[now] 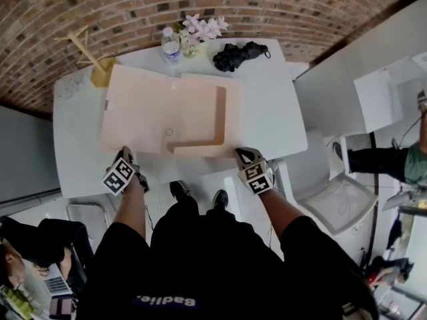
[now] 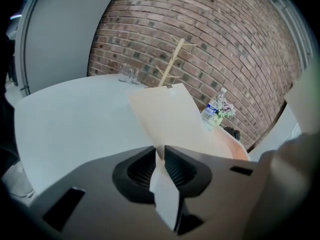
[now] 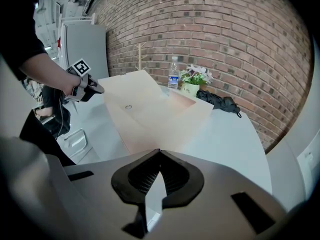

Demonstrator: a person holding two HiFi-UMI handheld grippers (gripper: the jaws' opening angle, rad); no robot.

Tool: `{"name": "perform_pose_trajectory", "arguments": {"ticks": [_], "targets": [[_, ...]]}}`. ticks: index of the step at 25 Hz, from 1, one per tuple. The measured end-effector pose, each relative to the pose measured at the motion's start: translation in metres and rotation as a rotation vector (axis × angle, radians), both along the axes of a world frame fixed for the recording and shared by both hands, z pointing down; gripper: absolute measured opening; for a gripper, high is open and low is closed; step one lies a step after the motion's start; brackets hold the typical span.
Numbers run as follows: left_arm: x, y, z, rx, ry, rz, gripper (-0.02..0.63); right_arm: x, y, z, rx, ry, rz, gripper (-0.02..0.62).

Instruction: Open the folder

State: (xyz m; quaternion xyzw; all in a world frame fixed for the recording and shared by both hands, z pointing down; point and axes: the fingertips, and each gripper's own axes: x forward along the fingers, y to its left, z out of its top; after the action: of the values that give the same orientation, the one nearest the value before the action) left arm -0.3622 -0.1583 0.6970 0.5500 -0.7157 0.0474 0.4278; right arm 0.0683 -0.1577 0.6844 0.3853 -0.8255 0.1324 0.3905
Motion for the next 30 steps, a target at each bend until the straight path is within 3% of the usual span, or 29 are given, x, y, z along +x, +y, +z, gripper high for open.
{"name": "perform_pose_trajectory", "arguments": {"ticks": [17, 30], "targets": [[-0.012, -0.002, 0.043, -0.209, -0.045, 0.032, 0.1, 0.001, -0.001, -0.001, -0.001, 0.016, 0.032, 0.028], [-0.012, -0.003, 0.042, -0.236, -0.06, 0.05, 0.104, 0.001, -0.002, 0.0, -0.009, 0.018, 0.046, 0.029]]}}
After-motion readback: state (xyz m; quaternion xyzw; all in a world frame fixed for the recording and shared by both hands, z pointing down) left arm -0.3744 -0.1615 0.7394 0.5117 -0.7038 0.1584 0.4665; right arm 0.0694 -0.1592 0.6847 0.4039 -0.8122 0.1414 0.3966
